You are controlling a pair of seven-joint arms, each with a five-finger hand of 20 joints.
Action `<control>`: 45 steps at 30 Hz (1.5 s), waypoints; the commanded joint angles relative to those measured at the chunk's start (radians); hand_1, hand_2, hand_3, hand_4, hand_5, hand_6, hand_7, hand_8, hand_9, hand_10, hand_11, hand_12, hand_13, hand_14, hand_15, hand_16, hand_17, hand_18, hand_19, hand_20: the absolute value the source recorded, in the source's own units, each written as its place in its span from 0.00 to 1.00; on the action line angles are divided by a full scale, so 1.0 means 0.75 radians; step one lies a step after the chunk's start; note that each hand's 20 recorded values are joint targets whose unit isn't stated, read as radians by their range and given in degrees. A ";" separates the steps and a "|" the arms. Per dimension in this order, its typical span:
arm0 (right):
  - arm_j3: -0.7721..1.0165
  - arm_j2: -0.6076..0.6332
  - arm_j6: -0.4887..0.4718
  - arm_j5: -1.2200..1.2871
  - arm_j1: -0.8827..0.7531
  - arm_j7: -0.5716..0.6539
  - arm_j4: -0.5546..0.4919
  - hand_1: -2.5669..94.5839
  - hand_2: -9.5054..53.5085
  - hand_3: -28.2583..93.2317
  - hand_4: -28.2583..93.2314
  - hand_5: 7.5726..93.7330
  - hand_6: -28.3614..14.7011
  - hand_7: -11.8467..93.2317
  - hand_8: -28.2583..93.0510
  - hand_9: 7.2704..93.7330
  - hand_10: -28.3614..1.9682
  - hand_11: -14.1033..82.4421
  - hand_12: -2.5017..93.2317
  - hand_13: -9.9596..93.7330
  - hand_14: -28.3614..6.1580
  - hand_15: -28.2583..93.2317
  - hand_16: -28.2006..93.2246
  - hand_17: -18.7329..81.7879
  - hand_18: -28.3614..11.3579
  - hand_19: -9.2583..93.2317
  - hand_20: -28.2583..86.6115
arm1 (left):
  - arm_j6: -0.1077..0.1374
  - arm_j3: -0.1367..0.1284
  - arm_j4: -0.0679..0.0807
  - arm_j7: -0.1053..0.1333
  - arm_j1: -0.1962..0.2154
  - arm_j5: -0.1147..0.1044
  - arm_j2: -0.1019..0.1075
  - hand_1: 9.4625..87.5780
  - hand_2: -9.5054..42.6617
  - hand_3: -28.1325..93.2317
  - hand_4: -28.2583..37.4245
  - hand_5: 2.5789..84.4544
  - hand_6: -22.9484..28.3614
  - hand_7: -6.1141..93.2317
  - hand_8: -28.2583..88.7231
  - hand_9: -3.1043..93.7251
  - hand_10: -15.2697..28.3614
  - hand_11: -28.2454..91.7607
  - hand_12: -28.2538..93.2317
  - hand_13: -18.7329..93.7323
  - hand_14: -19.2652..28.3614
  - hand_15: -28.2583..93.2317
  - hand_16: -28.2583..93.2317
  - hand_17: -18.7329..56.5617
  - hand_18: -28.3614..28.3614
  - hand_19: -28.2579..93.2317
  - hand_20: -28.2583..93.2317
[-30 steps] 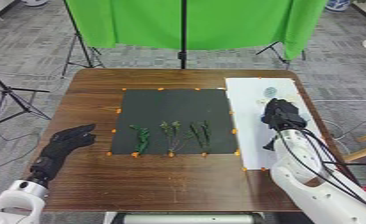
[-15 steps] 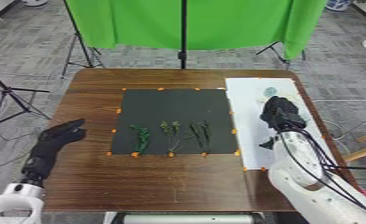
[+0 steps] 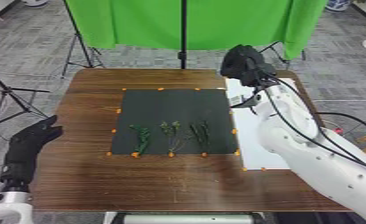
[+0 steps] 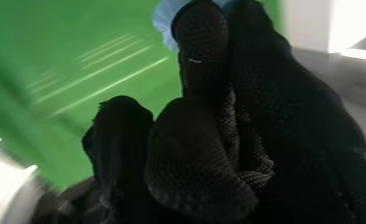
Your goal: Arrange flowers
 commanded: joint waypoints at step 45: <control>-0.500 -0.799 -0.624 -0.301 0.268 -0.301 0.511 0.62 0.00 0.73 0.10 0.76 0.67 0.43 0.34 0.97 0.68 0.32 0.52 0.98 0.83 0.78 0.53 0.86 0.41 1.00 0.81 | 0.110 0.101 0.053 0.011 -0.085 -0.108 0.023 0.36 0.55 0.83 0.39 0.43 0.57 0.17 0.18 0.48 0.68 0.41 0.29 0.48 0.72 0.35 0.20 0.36 0.68 0.35 0.35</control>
